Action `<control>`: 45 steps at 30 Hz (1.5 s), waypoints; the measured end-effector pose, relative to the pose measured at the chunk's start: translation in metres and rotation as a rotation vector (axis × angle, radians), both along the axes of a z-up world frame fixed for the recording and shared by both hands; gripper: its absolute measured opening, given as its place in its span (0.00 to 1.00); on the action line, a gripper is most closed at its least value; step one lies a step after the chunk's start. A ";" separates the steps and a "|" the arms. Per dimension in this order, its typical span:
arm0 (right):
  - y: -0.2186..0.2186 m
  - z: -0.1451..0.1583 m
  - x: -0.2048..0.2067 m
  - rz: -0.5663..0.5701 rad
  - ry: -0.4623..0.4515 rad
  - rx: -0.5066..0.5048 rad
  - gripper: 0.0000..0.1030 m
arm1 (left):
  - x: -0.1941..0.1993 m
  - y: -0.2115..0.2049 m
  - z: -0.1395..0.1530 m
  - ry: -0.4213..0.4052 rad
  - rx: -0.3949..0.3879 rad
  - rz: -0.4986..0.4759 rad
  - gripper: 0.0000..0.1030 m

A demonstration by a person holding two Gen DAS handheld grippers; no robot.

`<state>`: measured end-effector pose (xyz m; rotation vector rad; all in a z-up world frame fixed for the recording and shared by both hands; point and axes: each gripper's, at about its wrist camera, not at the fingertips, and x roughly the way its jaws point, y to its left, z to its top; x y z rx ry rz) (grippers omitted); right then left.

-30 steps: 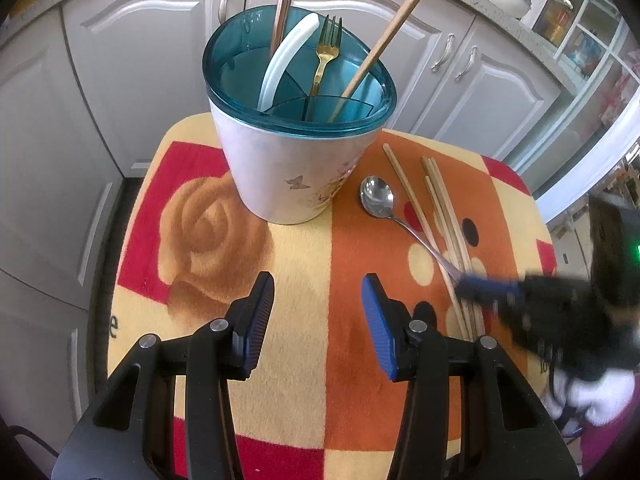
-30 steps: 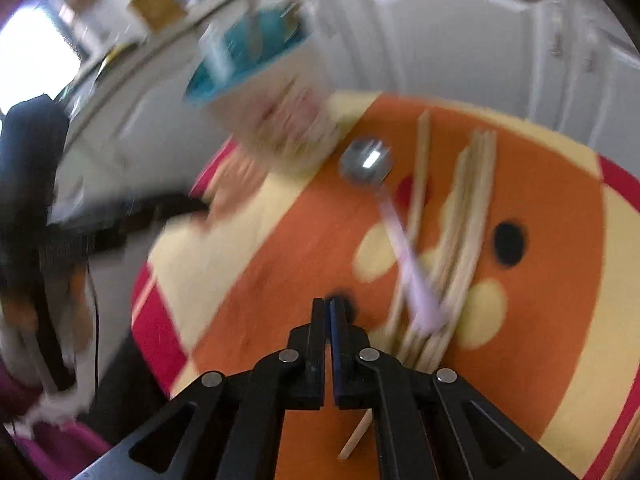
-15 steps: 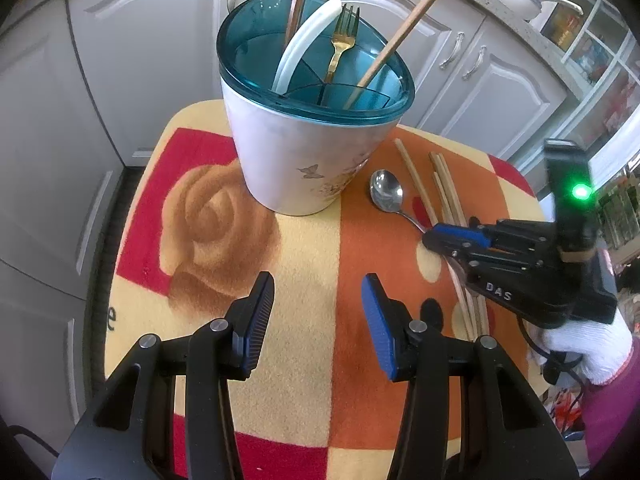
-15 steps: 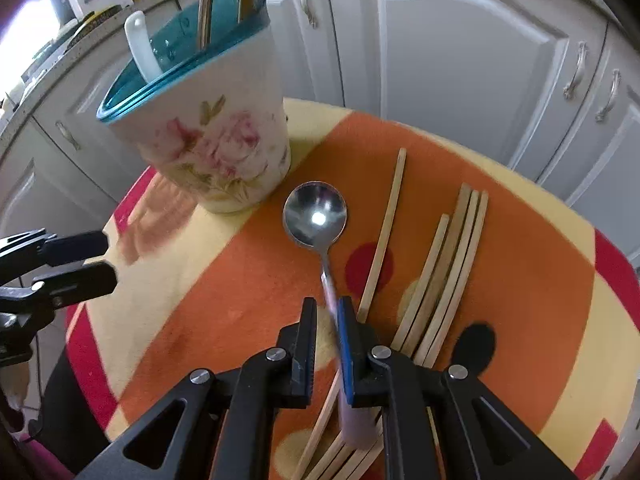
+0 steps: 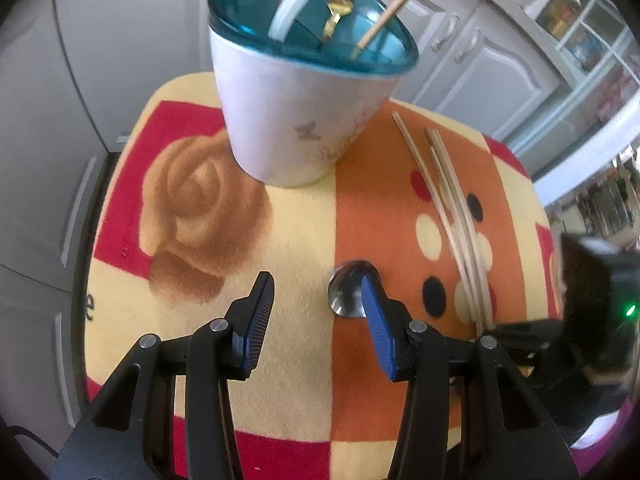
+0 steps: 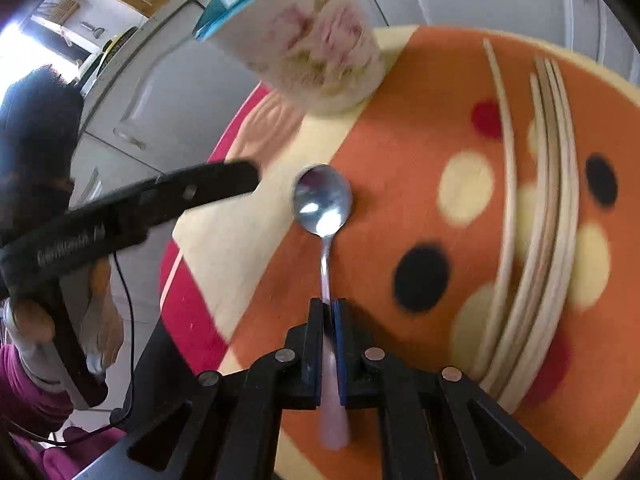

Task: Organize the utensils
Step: 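Grasp the steel spoon with the left tool while the right tool grasps a wooden chopstick, then carry the steel spoon and chopstick over the floral cup and release both inside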

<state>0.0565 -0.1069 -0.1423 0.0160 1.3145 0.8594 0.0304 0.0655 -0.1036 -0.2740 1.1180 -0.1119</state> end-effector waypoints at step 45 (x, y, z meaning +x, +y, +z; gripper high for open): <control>-0.057 0.136 0.096 -0.215 -0.333 0.126 0.05 | -0.015 -0.006 0.077 -0.186 0.005 -0.190 0.02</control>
